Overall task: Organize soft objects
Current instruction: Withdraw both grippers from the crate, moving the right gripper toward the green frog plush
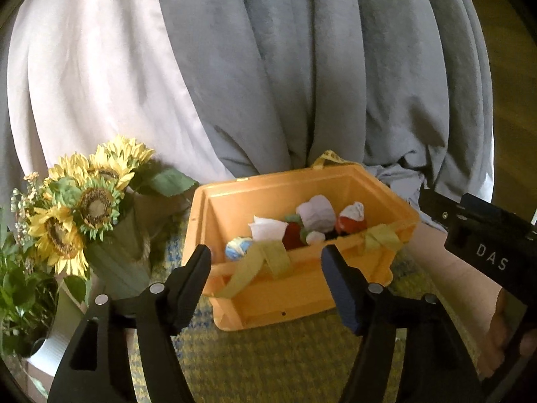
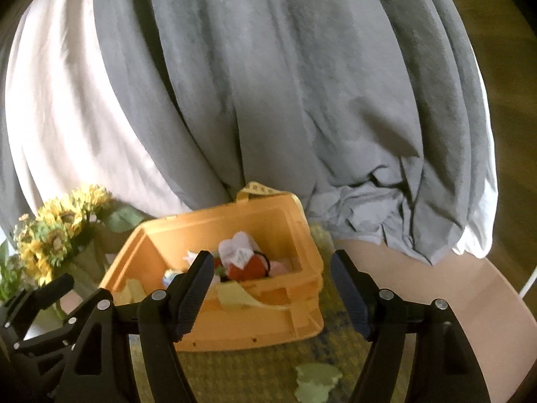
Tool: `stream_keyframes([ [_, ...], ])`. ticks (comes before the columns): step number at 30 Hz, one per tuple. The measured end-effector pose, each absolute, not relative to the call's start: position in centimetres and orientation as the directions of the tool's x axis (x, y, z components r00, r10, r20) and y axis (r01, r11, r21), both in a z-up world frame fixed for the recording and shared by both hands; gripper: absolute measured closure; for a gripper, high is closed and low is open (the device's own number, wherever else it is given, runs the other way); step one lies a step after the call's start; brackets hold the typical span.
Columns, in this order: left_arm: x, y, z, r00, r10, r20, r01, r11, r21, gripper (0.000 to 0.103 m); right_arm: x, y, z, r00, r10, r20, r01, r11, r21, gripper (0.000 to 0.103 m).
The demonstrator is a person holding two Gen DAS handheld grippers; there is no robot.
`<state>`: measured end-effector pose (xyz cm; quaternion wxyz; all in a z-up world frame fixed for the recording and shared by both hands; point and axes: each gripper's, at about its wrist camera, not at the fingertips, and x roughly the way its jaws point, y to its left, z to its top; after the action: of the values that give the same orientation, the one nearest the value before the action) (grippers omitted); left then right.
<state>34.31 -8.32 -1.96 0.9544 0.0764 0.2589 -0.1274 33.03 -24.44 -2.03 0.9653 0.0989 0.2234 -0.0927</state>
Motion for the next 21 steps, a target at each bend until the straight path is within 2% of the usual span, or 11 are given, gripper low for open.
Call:
stream_keyframes([
  [12, 32.5, -9.0, -4.7, 0.813, -0.159, -0.561, 0.287, 0.946, 0.148, 0.030, 30.0, -25.0, -5.2, 0.832, -0.157, -0.533, 0.266, 0.955, 0.134, 0.030],
  [21, 32.7, -9.4, -7.4, 0.756, -0.151, -0.637, 0.311, 0.939, 0.147, 0.030, 29.7, -25.2, -7.8, 0.783, -0.142, -0.606, 0.281, 0.949, 0.142, 0.030],
])
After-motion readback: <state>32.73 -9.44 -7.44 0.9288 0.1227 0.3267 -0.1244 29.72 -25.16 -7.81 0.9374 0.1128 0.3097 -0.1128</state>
